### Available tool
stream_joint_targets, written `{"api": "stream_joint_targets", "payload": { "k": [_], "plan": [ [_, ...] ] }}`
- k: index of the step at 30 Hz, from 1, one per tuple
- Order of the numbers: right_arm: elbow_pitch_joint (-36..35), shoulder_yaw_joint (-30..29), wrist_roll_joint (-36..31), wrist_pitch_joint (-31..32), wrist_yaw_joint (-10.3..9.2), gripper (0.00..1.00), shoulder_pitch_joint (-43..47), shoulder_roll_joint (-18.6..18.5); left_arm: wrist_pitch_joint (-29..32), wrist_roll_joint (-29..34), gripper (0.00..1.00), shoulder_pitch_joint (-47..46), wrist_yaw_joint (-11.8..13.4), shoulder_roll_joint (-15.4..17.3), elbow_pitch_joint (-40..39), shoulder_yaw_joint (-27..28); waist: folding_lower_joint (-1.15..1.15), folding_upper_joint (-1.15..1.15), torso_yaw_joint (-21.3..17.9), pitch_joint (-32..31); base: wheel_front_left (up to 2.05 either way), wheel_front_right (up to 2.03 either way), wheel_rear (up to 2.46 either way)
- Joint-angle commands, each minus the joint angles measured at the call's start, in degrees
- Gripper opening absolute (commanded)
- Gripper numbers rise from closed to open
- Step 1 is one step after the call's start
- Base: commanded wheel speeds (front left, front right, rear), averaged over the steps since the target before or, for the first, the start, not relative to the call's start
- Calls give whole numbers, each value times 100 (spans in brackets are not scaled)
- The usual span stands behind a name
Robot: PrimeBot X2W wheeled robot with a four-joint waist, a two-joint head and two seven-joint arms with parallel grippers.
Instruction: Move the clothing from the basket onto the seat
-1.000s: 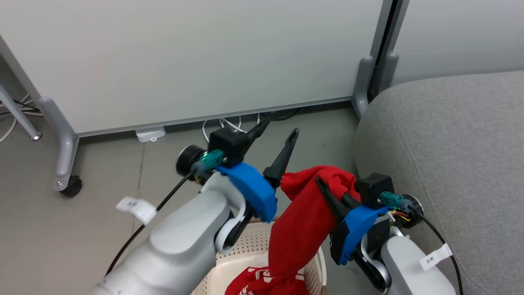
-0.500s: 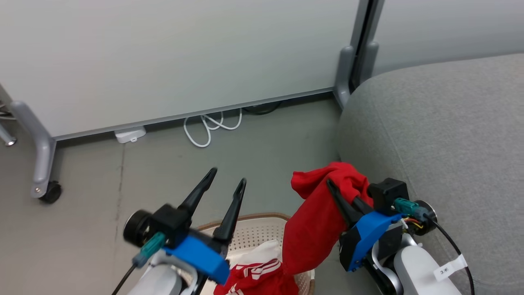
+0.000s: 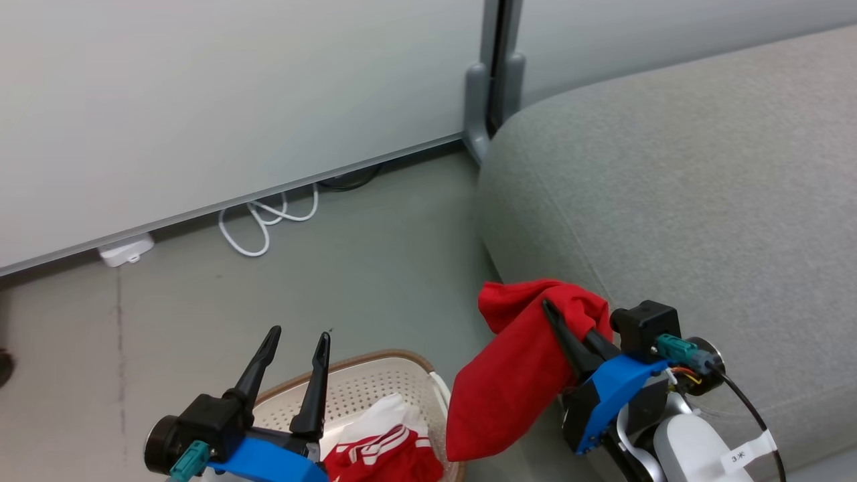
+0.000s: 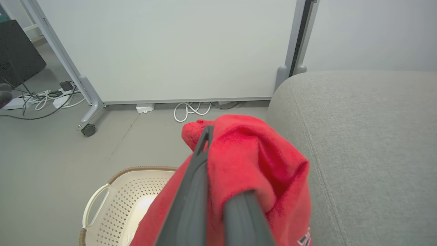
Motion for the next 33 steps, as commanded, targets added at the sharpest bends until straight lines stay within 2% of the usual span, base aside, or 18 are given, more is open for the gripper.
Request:
{"api": "stream_joint_targets", "payload": {
  "k": [1, 11, 16, 24, 33],
  "plan": [
    [-78, -25, 14, -6, 3, 0, 66, -16, -23, 131, 100, 47, -85, -49, -25, 141, 0, 0, -274, 70, 0, 0, 0],
    [-186, 62, 172, -111, 3, 0, 94, -14, -20, 479, 100, 91, -285, -172, -57, 590, 0, 0, -1127, 310, 0, 0, 0],
    [-161, 48, 201, -180, 3, 0, 83, -11, -19, 604, 100, 61, -341, -197, -75, 714, 0, 0, -1409, 412, 0, 0, 0],
    [-124, -17, 264, -263, 3, 0, 66, -11, -20, 720, 100, 11, -423, -236, -71, 805, 0, 0, -1529, 498, 0, 0, 0],
    [-115, -157, 228, -302, 3, 0, -173, -11, -20, 795, 100, -48, -463, -277, -59, 799, 0, 0, -1399, 596, 0, 0, 0]
  ]
}}
